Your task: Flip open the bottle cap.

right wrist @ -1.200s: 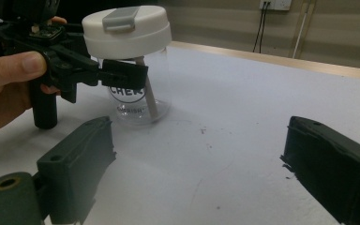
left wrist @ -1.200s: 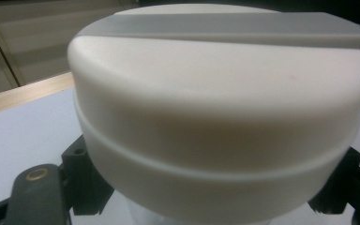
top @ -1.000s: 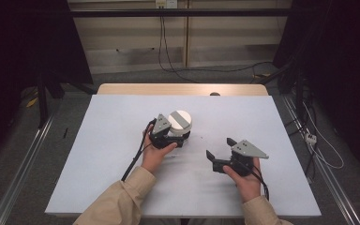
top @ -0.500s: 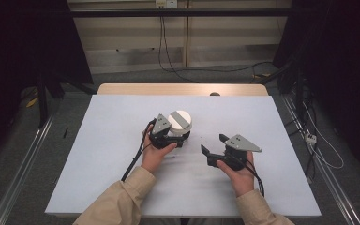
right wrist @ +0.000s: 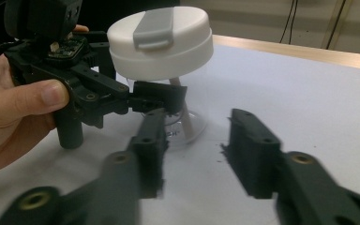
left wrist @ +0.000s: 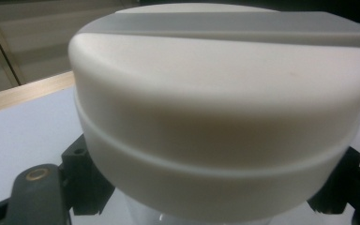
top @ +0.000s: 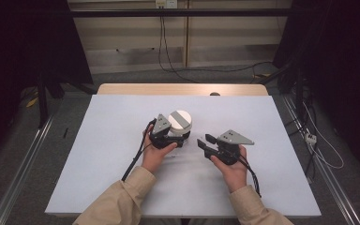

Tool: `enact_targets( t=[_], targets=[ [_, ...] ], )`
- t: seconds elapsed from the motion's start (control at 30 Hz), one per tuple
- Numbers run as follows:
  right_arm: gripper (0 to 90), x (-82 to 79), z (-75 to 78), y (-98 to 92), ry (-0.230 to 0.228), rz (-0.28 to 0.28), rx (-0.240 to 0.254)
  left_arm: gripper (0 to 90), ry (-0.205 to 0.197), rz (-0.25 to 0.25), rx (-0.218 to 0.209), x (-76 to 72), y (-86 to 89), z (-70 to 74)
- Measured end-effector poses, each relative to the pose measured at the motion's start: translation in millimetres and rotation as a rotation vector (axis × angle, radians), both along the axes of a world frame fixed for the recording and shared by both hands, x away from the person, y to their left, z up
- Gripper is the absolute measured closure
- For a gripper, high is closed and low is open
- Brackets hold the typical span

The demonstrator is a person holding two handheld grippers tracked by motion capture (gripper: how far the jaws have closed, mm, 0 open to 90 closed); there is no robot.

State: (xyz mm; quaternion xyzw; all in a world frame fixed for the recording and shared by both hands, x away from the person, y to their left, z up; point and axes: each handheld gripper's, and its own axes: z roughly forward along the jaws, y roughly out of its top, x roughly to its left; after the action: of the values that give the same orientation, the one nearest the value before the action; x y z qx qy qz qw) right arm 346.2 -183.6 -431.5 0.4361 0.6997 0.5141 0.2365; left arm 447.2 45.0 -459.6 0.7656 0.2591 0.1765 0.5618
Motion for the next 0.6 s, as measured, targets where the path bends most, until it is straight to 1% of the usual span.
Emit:
enact_targets(
  t=[0.13,0.2,0.27,0.3,0.47,0.57,0.6],
  targets=[
    [71.9,1.6,0.4,4.1,-0.001,0.018,-0.006,18.5,0.000,0.001,-0.001,-0.1,-0.2,-0.1],
    [77.8,2.3,1.3,5.0,-0.002,0.029,0.003,18.5,0.003,0.003,-0.007,-0.2,-0.4,-0.3],
    [82.6,3.0,2.9,5.6,-0.008,0.031,-0.002,18.5,0.003,0.003,-0.009,-0.1,-0.4,-0.4],
    [85.3,3.3,3.9,6.1,-0.013,0.026,0.001,18.5,0.001,0.001,-0.002,0.2,0.0,-0.2],
    [90.0,9.8,5.0,9.1,0.006,0.045,0.006,18.5,-0.002,0.005,0.000,0.1,0.0,-0.4],
    [90.0,12.8,5.2,13.1,0.008,0.056,-0.022,18.5,-0.002,0.005,0.000,0.3,0.0,-0.5],
    [90.0,13.6,5.5,14.4,0.009,0.060,-0.023,18.5,-0.001,0.005,-0.001,0.5,0.0,-0.5]
  ],
)
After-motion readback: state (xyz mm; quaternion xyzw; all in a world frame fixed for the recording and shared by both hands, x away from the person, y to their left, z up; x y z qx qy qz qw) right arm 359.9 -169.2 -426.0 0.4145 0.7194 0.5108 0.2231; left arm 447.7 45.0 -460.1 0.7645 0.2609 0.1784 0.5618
